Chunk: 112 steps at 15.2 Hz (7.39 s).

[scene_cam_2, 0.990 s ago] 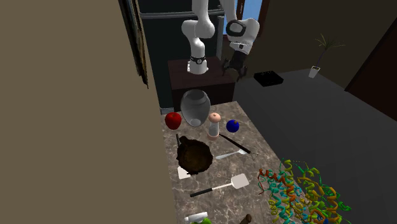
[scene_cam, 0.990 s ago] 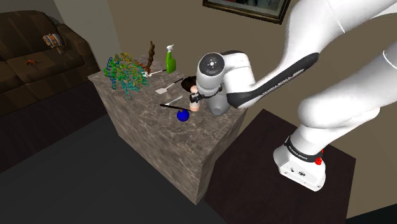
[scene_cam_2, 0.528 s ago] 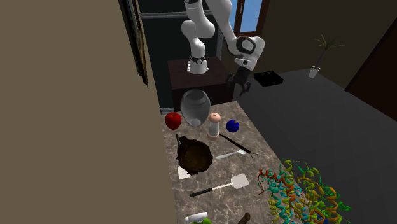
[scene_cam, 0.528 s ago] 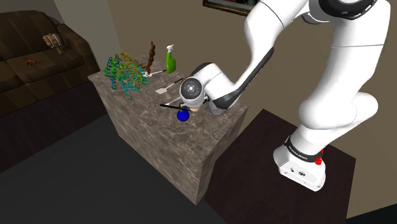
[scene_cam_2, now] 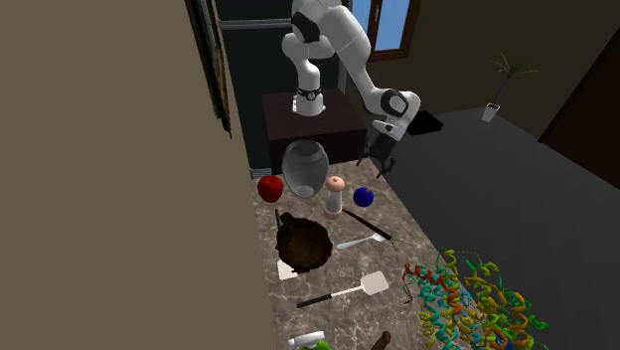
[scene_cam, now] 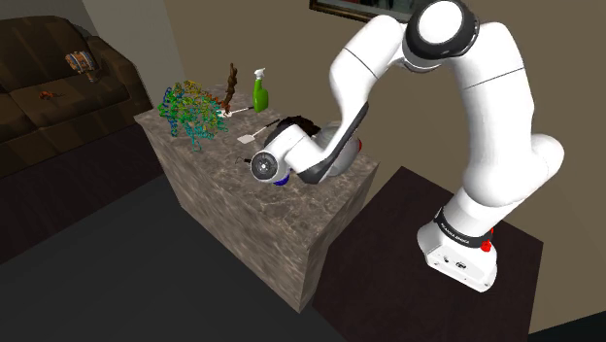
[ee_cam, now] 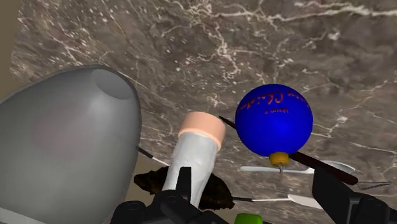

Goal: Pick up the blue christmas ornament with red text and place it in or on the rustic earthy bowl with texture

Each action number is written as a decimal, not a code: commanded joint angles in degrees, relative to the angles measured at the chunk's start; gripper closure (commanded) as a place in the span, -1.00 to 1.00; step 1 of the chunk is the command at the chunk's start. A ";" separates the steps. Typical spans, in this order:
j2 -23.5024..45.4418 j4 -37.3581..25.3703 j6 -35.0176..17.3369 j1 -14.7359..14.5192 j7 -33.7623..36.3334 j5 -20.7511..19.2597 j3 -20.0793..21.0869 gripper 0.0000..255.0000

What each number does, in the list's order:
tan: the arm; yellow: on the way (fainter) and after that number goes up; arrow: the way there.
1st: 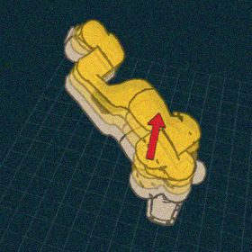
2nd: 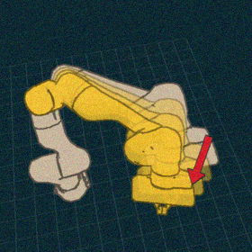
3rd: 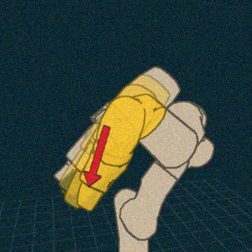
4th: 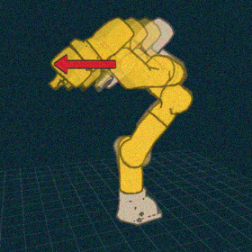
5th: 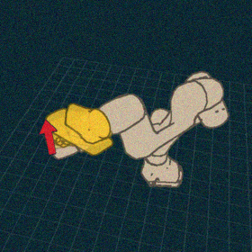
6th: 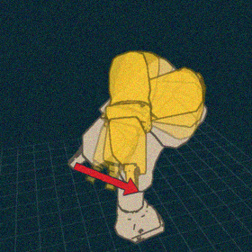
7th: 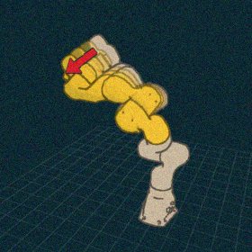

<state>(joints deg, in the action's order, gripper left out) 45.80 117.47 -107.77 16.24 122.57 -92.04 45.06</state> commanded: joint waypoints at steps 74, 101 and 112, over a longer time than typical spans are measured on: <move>-5.84 -11.93 -7.69 13.09 -20.68 1.05 -2.04 1.00; 12.37 -35.14 -17.02 14.66 -30.87 -6.81 -10.48 1.00; 13.20 -35.64 -17.19 14.37 -30.43 -7.30 -10.82 -1.00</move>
<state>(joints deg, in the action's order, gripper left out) 59.00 81.84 -124.96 30.62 92.14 -99.33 34.24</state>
